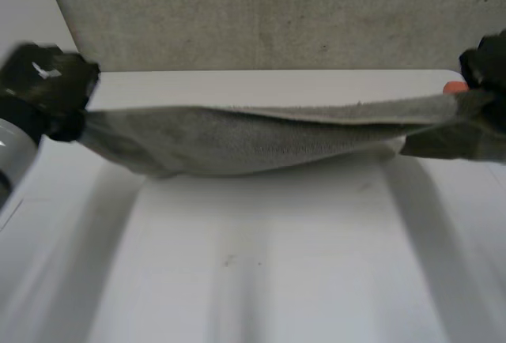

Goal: Fold the laundry.

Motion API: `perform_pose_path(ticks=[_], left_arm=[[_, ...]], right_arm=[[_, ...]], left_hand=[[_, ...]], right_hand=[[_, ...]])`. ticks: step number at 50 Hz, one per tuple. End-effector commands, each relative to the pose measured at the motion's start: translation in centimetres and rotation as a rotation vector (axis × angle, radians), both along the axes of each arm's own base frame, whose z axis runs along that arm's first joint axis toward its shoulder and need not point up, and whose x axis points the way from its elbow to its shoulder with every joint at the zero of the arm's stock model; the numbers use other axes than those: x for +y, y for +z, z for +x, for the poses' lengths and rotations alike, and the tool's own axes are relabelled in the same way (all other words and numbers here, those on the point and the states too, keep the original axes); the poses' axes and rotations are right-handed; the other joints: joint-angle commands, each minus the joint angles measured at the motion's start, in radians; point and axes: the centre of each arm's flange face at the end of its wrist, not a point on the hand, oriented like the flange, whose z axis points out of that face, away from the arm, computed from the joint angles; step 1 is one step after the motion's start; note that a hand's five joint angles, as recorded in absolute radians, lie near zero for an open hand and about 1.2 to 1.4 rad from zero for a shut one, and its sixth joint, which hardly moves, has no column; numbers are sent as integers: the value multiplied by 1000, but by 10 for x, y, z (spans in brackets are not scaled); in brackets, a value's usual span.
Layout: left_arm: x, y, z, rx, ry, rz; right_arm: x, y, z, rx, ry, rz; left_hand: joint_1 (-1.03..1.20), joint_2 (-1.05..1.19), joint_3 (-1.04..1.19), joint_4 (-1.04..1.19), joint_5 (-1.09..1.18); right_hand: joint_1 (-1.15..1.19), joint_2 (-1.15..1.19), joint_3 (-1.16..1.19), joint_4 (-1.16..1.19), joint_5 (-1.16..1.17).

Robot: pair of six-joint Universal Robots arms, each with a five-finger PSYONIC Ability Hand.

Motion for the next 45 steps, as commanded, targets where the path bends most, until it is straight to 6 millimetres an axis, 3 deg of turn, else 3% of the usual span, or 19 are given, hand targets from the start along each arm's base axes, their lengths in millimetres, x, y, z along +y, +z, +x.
perform_pose_path(ticks=[1,7,11,16,19,20,22,23,25,26,28,29,30,31,34,36,39,41,45], left_arm=[[23,34,12,15,20,-80],[18,28,12,9,26,-62],[0,6,7,-11,22,19],[-46,-40,-6,-36,19,131],[-72,-57,-13,-37,19,133],[-91,-64,-17,-33,25,114],[-109,-66,-22,-25,32,77],[-126,-61,-27,-11,41,21],[-139,-51,-30,6,53,-39],[-146,-46,-32,16,59,-73],[-161,-17,-37,59,64,-211],[-165,-6,-39,75,63,-265],[-168,8,-40,94,64,-325],[-172,33,-40,134,70,-444],[-173,64,-42,186,64,-596],[-165,99,-41,239,70,-743],[-155,121,-40,280,81,-826],[-154,123,-40,282,84,-827],[-156,103,-41,254,81,-749]], right_arm=[[-11,26,1,74,19,41],[-33,1,6,126,44,150],[-50,-44,21,201,106,288],[-67,-81,35,245,104,367],[-92,-94,39,263,52,324],[-99,-96,41,264,39,300],[-112,-96,45,250,13,236],[-125,-90,53,220,-5,147],[-135,-79,59,183,-14,51],[-147,-62,65,136,-26,-69],[-157,-41,69,82,-34,-199],[-161,-29,71,53,-36,-265],[-167,-4,75,-12,-41,-398],[-169,9,77,-47,-43,-461],[-171,52,80,-162,-47,-674],[-169,68,79,-197,-49,-745],[-166,79,79,-216,-60,-775],[-164,78,80,-217,-62,-764],[-159,61,94,-197,-26,-675]], left_hand=[[254,200,204,194,245],[254,200,204,194,245],[254,200,204,194,245],[254,200,204,194,245],[254,200,204,194,245],[254,200,204,194,245],[254,200,204,194,245],[254,200,204,194,245],[254,200,204,194,245],[254,200,204,194,245],[254,200,204,194,245],[254,200,204,194,245],[254,200,204,194,245],[254,200,204,194,245],[254,200,204,194,245],[254,200,204,194,245],[254,200,204,194,245],[254,200,204,194,245],[254,200,204,194,245]], right_hand=[[419,220,214,207,230],[419,220,214,207,230],[419,220,214,207,230],[419,220,214,207,230],[419,220,214,207,230],[419,220,214,207,230],[419,220,214,207,230],[419,220,214,207,230],[419,220,214,207,230],[419,220,214,207,230],[419,220,214,207,230],[419,220,214,207,230],[419,220,214,207,230],[419,220,214,207,230],[419,220,214,207,230],[419,220,214,207,230],[419,220,214,207,230],[419,220,214,207,230],[419,220,214,207,230]])
